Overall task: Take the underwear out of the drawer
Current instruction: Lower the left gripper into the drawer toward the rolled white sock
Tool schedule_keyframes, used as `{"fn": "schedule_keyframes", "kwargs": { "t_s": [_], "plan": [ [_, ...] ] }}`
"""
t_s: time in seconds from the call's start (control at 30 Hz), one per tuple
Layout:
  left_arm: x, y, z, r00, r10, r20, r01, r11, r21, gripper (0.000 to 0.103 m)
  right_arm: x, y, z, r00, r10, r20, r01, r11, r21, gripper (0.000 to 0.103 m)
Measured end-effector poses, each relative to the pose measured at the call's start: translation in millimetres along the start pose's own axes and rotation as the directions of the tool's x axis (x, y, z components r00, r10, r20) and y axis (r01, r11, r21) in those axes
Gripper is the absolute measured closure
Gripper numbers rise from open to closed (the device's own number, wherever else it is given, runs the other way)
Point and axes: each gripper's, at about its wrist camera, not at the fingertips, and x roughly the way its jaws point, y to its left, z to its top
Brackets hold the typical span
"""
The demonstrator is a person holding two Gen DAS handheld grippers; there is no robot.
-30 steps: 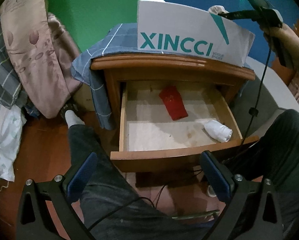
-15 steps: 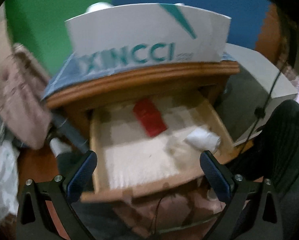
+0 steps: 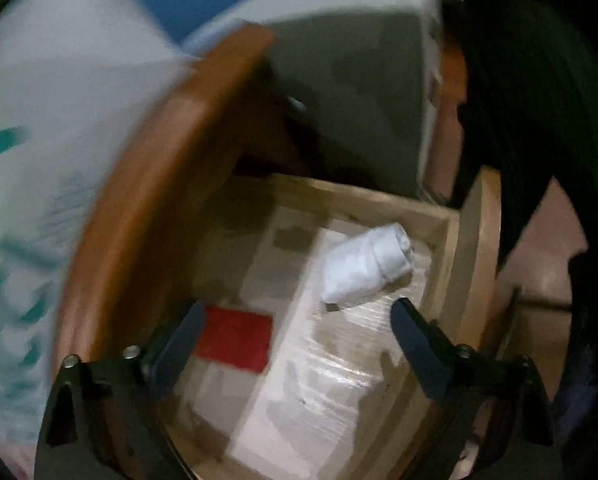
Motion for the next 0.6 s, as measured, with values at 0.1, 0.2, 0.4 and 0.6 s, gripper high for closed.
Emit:
{"fn": "schedule_keyframes", "kwargs": {
  "t_s": [0.1,0.2,0.4,0.6],
  "plan": [
    [20,-5,11,0.998,-0.056,-0.017,0.057,0.997,0.055,0.018,-2,18,-1,1.0,0.01,-0.004,-0.01,0.998,-0.066,0.018],
    [28,-5,22,0.993,-0.114,-0.009,0.114,0.992,0.056,0.018,-5,26,-6,1.0,0.017,0.0,-0.017,0.993,-0.121,0.018],
    [57,-2,31,0.966,-0.243,-0.088,0.249,0.965,0.079,0.018,2,39,-10,0.998,0.021,-0.055,-0.031,0.981,-0.191,0.018],
    [74,12,31,0.932,-0.362,-0.038,0.362,0.932,0.019,0.017,7,48,-20,0.995,0.02,-0.096,-0.043,0.968,-0.248,0.018]
  ]
}}
